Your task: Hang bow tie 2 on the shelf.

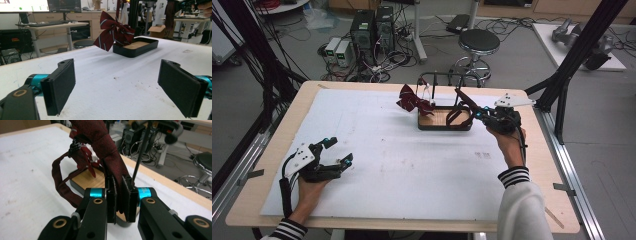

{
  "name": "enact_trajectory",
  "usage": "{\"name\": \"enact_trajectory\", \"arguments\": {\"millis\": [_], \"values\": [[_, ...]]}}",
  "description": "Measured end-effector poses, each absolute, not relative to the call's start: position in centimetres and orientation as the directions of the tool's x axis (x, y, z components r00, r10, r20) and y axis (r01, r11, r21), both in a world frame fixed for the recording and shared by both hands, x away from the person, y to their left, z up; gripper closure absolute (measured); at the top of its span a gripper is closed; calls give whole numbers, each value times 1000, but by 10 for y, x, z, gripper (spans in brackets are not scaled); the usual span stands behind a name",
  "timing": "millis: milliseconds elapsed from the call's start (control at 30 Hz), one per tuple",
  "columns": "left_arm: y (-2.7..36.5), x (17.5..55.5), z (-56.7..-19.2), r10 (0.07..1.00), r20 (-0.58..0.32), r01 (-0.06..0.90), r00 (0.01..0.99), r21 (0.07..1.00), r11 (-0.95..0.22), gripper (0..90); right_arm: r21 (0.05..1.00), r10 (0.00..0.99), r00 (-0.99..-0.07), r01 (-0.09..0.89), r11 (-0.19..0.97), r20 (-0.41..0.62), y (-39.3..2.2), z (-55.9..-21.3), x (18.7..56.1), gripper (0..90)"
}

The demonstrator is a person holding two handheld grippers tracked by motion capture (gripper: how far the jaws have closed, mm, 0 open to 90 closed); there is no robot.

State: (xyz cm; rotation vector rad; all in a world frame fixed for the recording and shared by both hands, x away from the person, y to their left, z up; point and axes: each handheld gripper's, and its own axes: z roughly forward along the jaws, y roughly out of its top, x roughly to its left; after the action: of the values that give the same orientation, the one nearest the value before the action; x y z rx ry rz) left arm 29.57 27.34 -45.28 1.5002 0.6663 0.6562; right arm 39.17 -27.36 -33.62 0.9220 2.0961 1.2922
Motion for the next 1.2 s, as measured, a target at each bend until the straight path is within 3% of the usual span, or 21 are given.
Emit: {"name": "enact_trajectory", "arguments": {"millis": [1200], "values": [[274, 296, -453, 746, 5, 18, 666, 1000, -23, 150, 946, 839, -544, 264, 190, -16, -231, -331, 406, 835]]}}
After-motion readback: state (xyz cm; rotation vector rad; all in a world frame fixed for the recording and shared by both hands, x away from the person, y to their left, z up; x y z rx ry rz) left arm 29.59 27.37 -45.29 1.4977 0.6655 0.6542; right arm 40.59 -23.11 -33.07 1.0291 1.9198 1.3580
